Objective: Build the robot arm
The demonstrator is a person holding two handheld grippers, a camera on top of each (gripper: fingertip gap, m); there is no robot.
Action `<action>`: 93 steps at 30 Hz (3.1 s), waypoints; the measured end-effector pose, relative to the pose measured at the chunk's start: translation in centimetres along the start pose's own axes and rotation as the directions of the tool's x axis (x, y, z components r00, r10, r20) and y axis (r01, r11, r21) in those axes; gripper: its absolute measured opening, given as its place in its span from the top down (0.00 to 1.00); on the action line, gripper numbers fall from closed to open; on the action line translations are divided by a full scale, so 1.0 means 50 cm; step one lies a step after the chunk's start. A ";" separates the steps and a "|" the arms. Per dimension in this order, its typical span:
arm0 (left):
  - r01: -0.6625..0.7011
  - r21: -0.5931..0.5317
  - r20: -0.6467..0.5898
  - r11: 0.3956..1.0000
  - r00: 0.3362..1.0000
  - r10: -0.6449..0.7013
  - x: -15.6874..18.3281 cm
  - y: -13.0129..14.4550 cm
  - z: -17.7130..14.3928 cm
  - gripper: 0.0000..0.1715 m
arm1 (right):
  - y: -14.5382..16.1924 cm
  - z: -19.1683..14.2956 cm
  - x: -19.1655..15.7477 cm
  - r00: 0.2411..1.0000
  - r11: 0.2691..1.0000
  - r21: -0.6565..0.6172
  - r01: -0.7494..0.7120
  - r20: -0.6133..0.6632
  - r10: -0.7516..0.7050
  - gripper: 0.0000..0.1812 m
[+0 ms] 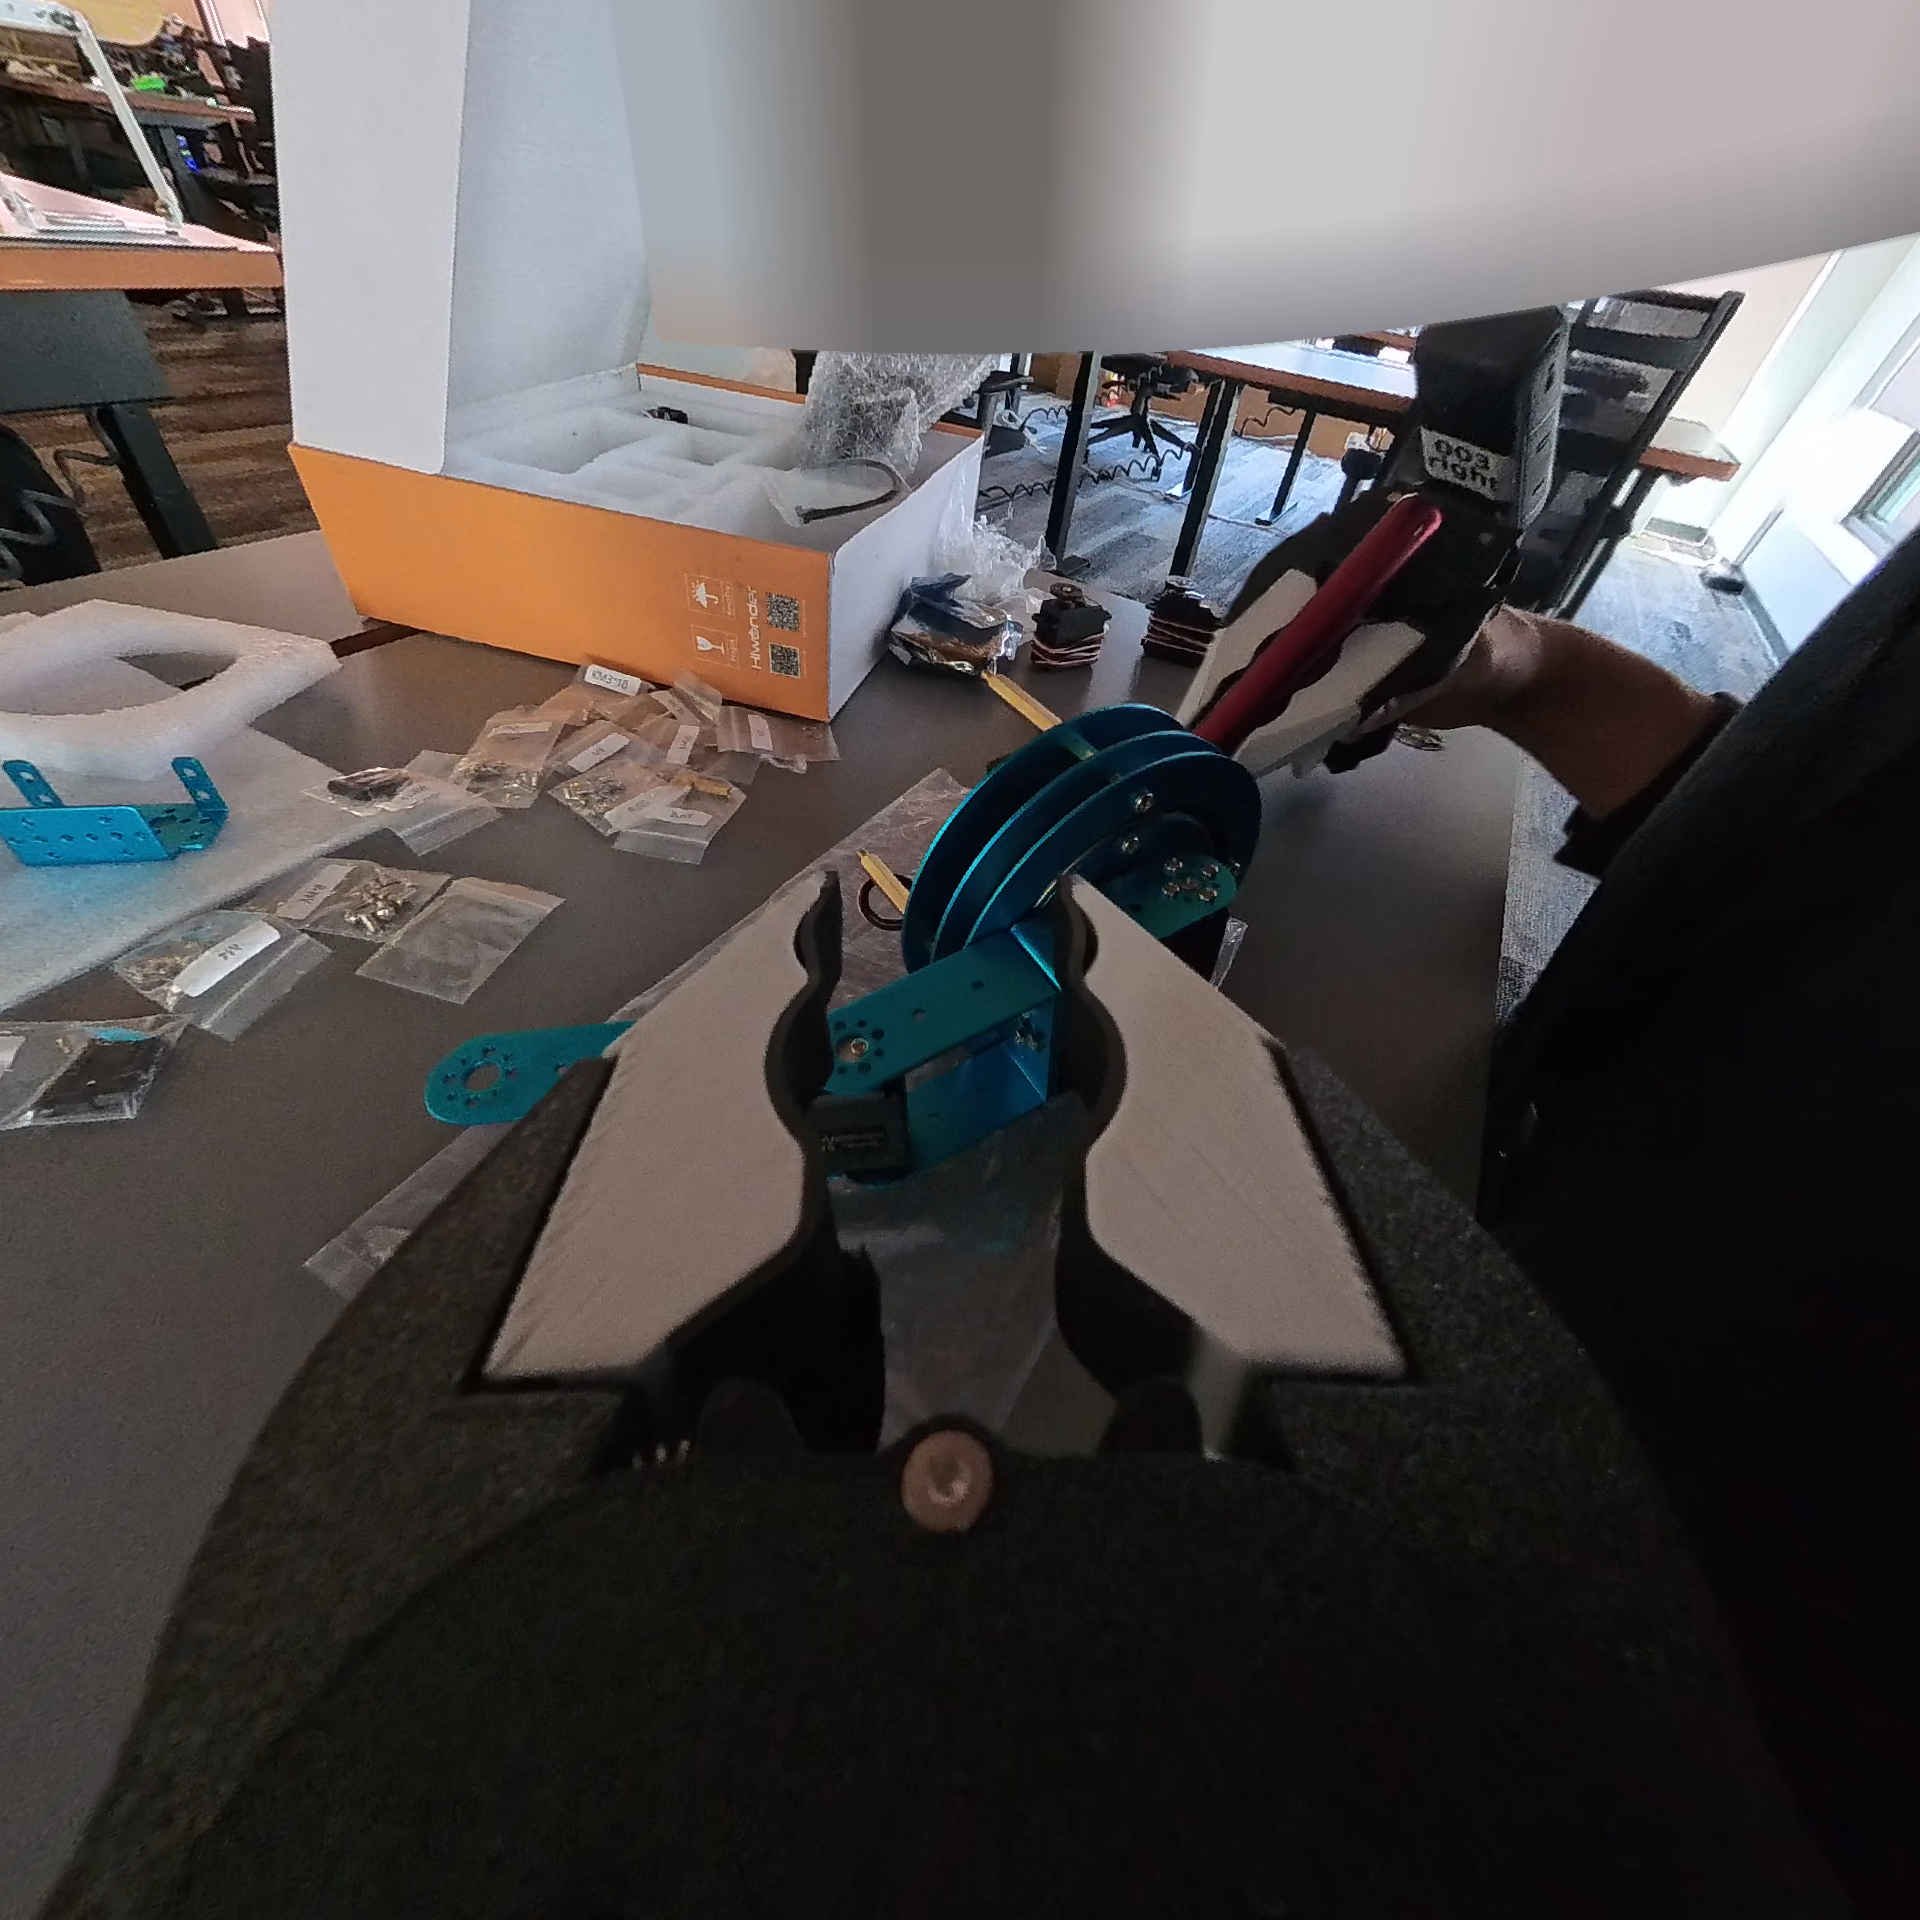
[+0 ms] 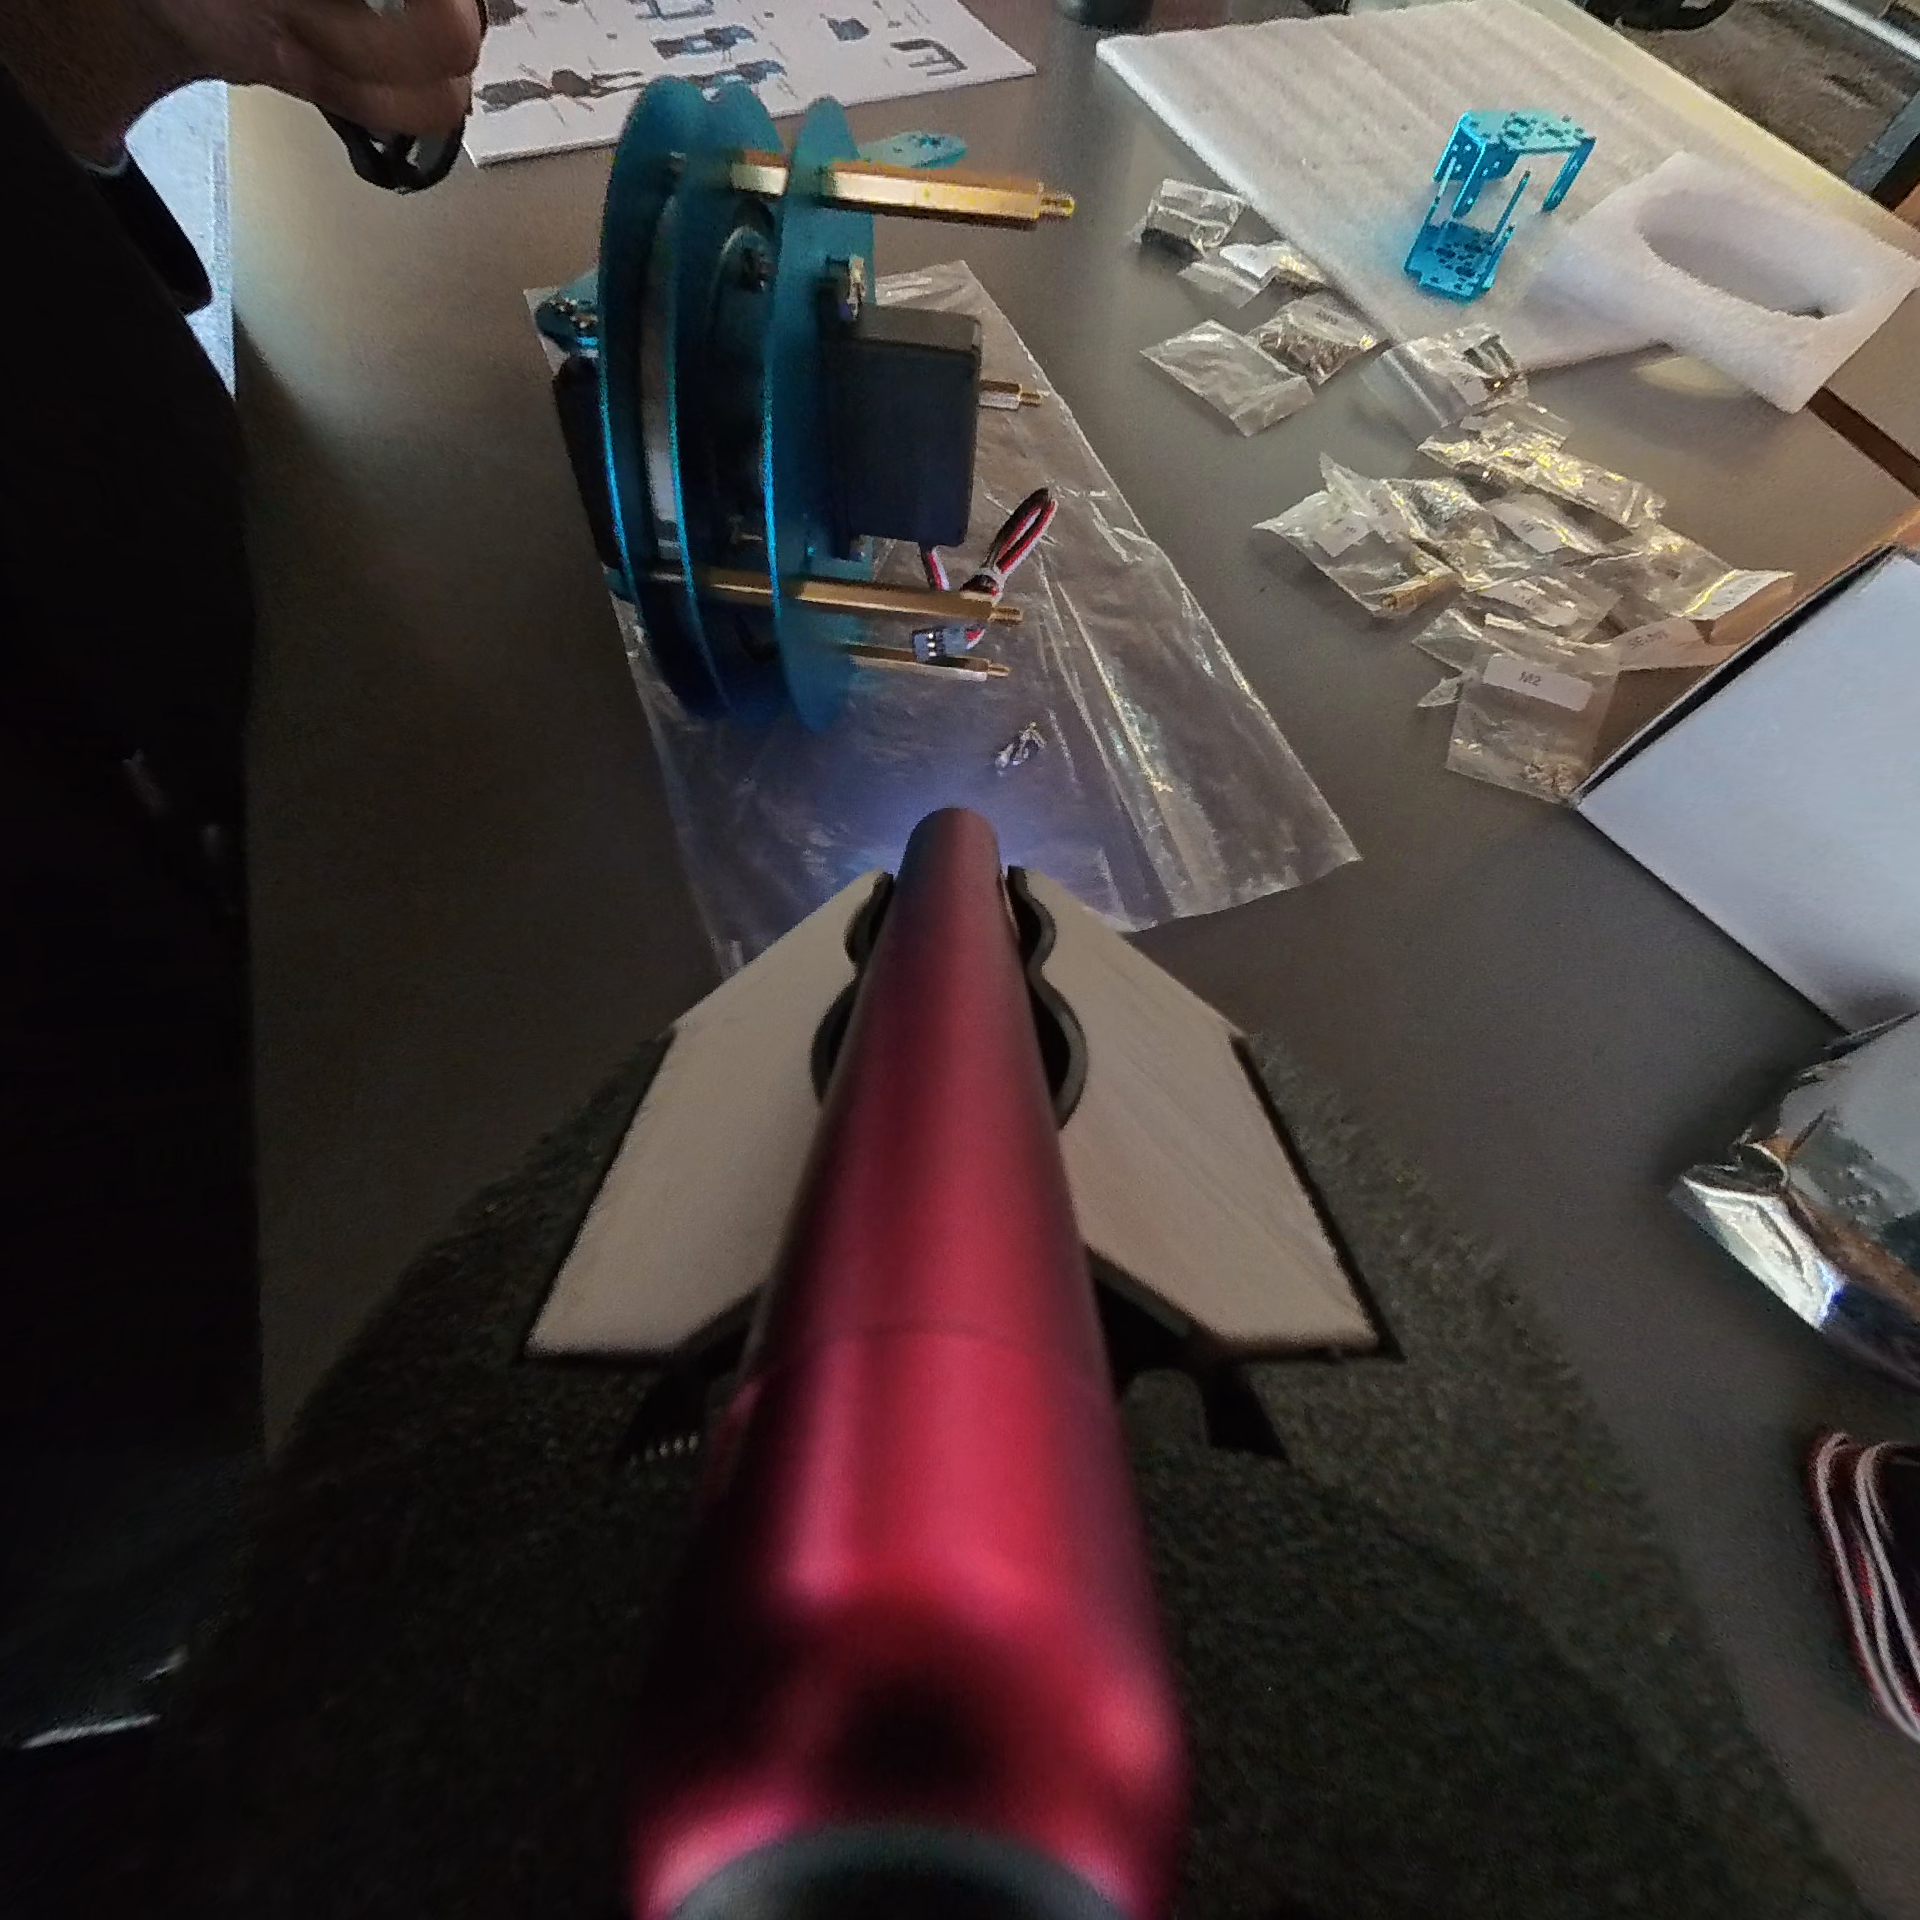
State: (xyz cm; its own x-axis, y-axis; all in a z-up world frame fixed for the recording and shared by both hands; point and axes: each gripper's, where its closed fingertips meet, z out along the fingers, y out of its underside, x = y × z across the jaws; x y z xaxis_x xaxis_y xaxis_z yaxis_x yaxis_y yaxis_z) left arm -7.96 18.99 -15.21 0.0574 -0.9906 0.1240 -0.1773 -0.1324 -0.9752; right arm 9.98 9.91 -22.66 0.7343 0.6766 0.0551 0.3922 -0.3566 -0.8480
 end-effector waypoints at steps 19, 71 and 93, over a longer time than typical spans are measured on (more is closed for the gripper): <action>-0.066 0.000 -0.018 0.998 0.998 0.066 0.030 -0.004 -0.002 0.77 | -0.013 -0.037 -0.006 0.996 0.999 0.034 -0.006 -0.084 0.009 0.88; -0.352 0.026 0.041 0.936 0.936 0.351 0.041 -0.051 0.103 1.00 | -0.334 0.020 -0.087 0.986 0.918 0.366 0.152 0.009 -0.167 0.88; -0.658 -0.084 -0.006 0.749 0.752 0.660 0.059 -0.014 0.092 1.00 | -0.298 0.029 -0.098 0.984 0.941 0.330 0.075 0.129 -0.124 0.88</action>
State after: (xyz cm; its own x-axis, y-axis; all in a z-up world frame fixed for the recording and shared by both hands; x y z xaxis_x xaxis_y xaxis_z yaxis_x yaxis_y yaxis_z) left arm -3.12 16.31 -14.99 -0.0793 -0.8320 -0.5491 -0.2527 0.5496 -0.7963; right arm -0.26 12.84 -11.07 0.6028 0.7927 0.0911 0.2413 -0.0722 -0.9678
